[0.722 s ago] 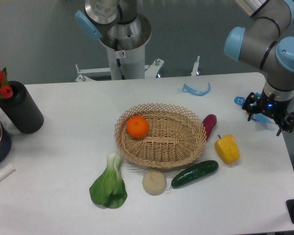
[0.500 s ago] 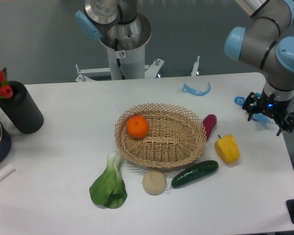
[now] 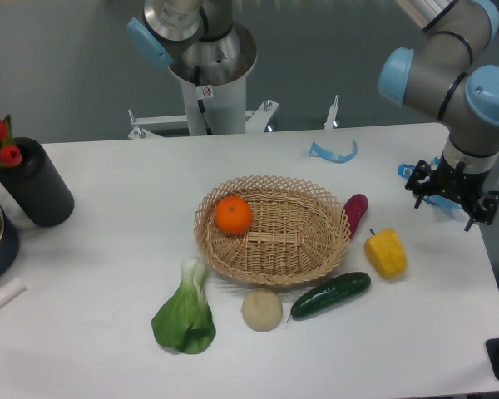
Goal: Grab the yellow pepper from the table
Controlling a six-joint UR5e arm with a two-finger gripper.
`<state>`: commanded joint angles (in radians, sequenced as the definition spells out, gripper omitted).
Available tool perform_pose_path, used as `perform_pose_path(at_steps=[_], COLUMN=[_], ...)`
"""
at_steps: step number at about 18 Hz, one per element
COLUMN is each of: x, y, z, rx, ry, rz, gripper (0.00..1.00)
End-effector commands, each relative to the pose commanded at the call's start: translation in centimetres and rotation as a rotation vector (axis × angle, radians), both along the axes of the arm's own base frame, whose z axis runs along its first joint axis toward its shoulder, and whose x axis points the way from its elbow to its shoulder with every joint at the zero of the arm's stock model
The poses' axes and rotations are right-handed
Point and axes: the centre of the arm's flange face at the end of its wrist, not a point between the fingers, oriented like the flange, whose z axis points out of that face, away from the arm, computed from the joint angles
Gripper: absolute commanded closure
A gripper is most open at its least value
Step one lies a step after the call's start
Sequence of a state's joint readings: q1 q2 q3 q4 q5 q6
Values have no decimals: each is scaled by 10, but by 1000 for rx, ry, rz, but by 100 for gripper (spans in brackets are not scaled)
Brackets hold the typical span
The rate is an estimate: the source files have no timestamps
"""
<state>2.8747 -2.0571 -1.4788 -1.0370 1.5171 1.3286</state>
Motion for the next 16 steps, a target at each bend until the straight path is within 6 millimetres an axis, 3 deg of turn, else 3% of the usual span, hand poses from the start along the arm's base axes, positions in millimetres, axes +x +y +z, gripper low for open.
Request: perform_pose_path(at_steps=[6, 11, 16], x=[3, 5, 16], y=[18, 68, 81], z=[-5, -21, -33], rx=[3, -40, -83], ry=[-9, 18, 27], rz=[201, 362, 403], gripper=[0, 0, 0])
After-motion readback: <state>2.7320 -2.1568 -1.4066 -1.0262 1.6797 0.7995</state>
